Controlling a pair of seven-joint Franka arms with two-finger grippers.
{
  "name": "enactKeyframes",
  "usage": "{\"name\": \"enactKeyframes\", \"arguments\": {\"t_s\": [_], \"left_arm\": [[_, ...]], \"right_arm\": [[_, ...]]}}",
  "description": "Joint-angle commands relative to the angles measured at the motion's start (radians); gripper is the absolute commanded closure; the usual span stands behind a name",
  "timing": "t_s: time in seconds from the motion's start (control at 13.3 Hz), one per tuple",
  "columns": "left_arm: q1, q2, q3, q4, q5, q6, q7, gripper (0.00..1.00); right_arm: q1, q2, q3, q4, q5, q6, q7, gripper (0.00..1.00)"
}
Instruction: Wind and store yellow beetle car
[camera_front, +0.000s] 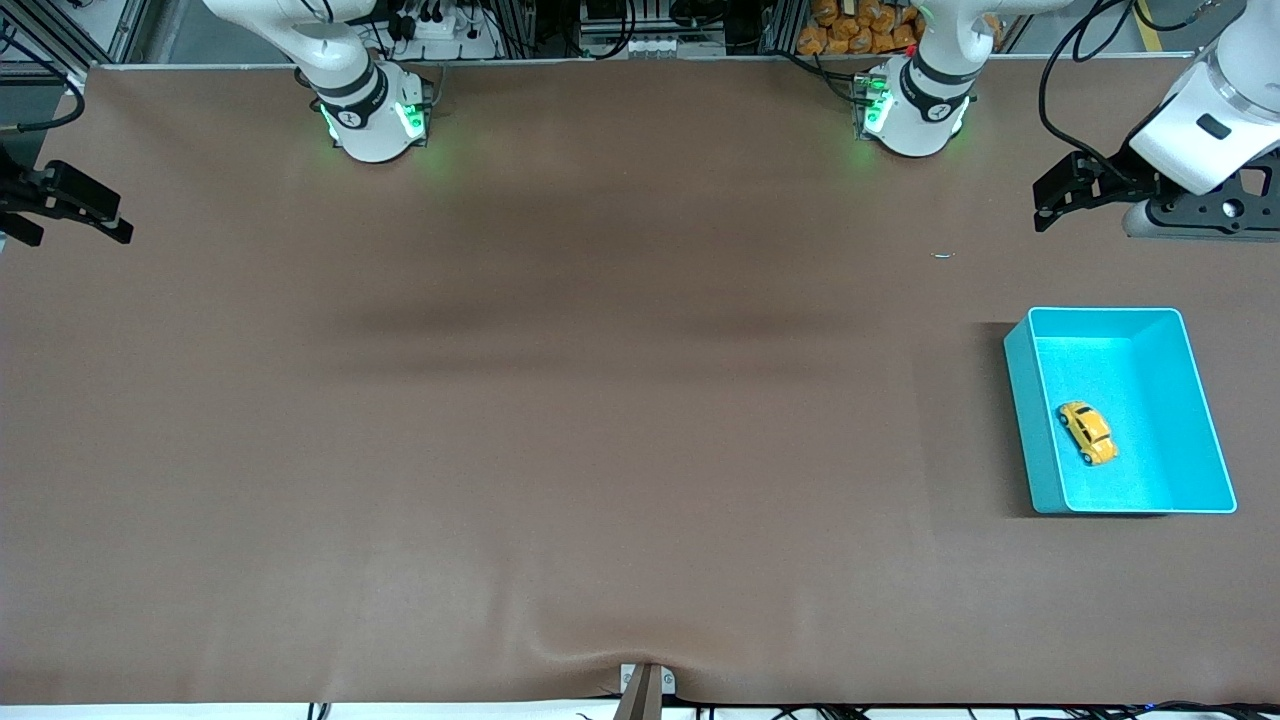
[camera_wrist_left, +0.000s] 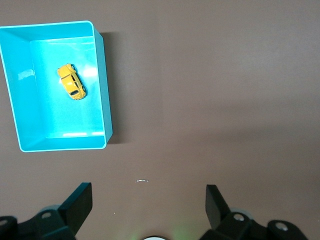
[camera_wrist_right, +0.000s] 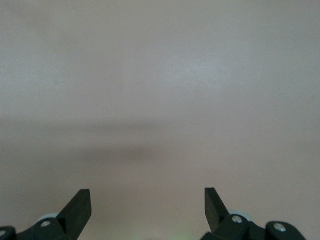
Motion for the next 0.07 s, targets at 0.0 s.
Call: {"name": "enactKeyframes", "arguments": {"t_s": [0.0], "left_arm": [[-0.001,0.009,-0.001,0.019,-0.026,-0.021,-0.011,0.0]], "right_arm": [[-0.012,-0.014,0.009,0.002,-0.011,-0.011,-0.004,0.0]]}}
